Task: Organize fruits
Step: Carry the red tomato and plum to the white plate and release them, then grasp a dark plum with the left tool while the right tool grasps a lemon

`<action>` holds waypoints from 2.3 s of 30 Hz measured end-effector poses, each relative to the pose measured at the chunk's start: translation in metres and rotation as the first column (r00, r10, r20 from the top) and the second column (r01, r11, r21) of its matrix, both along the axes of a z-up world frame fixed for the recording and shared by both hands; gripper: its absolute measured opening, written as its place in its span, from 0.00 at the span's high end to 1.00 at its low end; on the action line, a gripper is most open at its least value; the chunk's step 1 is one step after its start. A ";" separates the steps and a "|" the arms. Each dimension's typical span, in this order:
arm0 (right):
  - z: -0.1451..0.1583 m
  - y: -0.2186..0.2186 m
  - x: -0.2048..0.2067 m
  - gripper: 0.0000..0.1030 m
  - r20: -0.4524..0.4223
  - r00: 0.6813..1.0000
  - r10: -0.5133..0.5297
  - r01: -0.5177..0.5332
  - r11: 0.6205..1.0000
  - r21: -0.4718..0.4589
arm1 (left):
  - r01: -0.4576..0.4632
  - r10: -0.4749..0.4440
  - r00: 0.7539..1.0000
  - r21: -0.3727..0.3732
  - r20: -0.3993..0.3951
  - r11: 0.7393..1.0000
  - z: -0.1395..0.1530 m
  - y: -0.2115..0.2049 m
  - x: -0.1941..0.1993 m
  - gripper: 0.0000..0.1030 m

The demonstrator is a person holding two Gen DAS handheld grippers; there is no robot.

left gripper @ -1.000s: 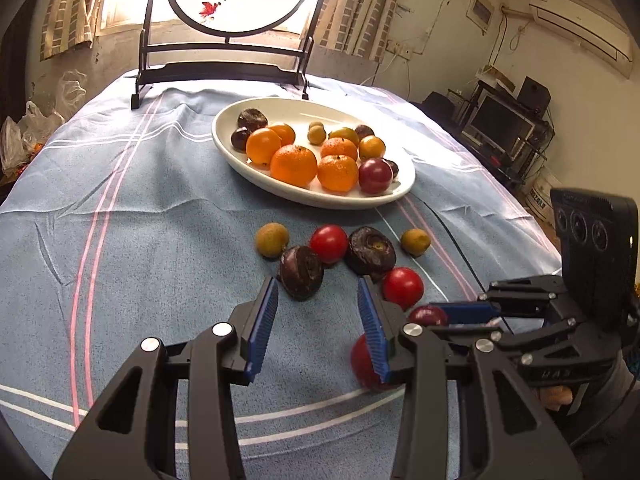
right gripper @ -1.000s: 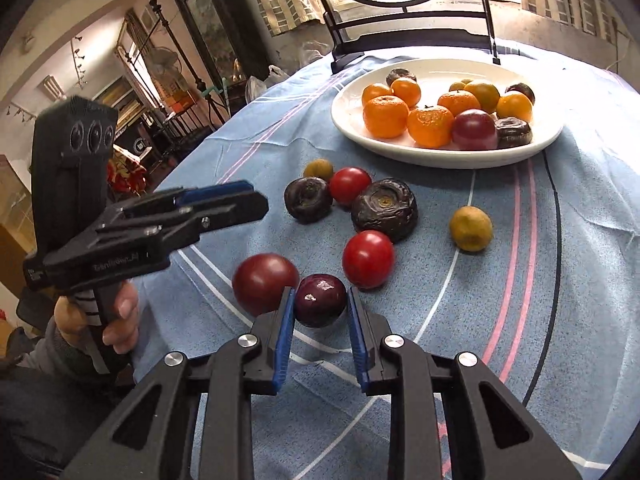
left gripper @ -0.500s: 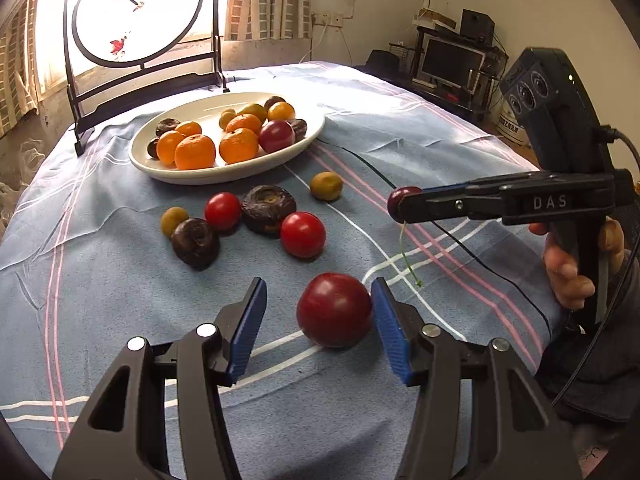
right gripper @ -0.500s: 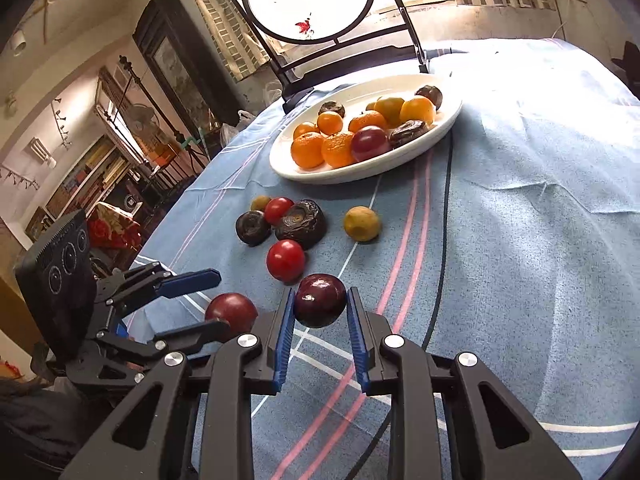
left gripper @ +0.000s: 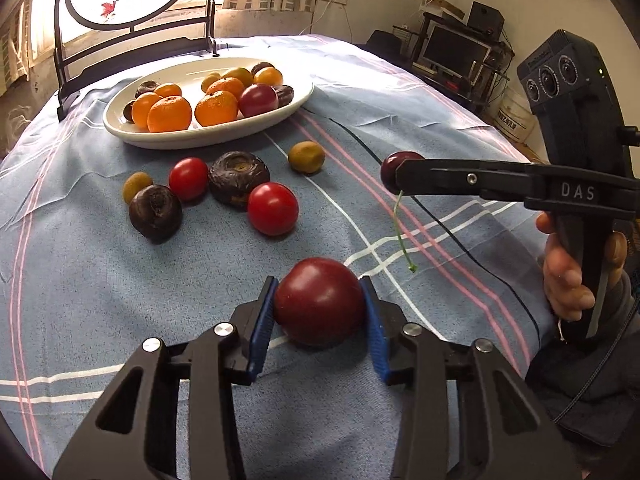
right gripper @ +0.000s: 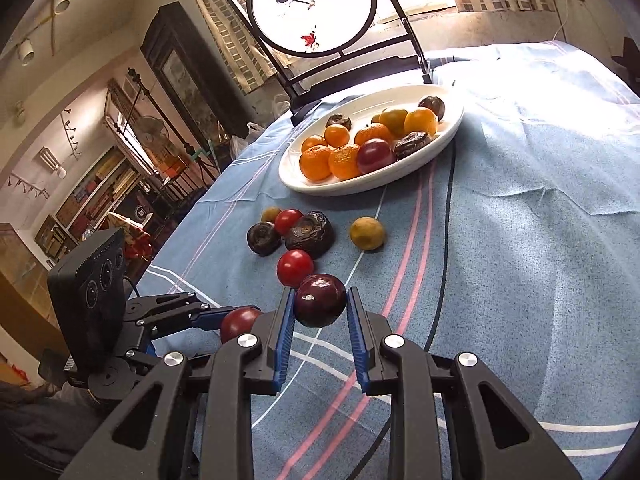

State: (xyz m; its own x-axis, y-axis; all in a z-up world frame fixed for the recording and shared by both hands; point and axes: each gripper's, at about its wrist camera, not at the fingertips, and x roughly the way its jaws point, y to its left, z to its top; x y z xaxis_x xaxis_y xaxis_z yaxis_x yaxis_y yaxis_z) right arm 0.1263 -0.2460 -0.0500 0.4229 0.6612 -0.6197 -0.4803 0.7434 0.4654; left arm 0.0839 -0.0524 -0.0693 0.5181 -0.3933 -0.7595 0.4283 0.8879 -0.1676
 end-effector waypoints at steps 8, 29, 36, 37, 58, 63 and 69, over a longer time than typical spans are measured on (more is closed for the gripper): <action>0.005 0.003 -0.003 0.75 0.006 1.000 -0.007 0.007 1.000 -0.021 | -0.085 0.090 0.992 -0.065 0.091 0.994 0.042 0.037 -0.003 0.61; 0.040 0.075 0.199 0.52 0.027 0.989 -0.144 0.147 0.981 -0.130 | -0.190 0.190 0.979 -0.011 0.071 0.982 0.055 0.039 0.199 0.35; 0.049 0.043 0.153 0.49 0.043 0.986 -0.161 0.164 0.984 -0.066 | -0.172 0.172 0.971 -0.010 0.166 0.985 0.075 0.057 0.141 0.19; 0.049 0.037 0.143 0.49 0.050 0.985 -0.167 0.170 0.983 -0.065 | -0.159 0.156 0.973 0.006 0.168 0.987 0.073 0.057 0.129 0.19; 0.005 0.000 0.071 0.41 0.082 0.977 -0.197 0.203 0.977 -0.070 | -0.107 0.108 0.994 0.222 0.008 0.969 -0.002 0.042 0.084 0.57; 0.001 0.007 0.068 0.41 0.069 0.987 -0.148 0.154 0.983 -0.098 | -0.113 0.106 0.993 0.200 0.044 0.973 0.006 0.040 0.072 0.70; -0.006 0.038 0.061 0.48 0.099 0.993 -0.063 0.085 0.967 -0.241 | -0.111 0.103 0.991 0.086 0.087 0.990 0.028 0.050 0.034 0.70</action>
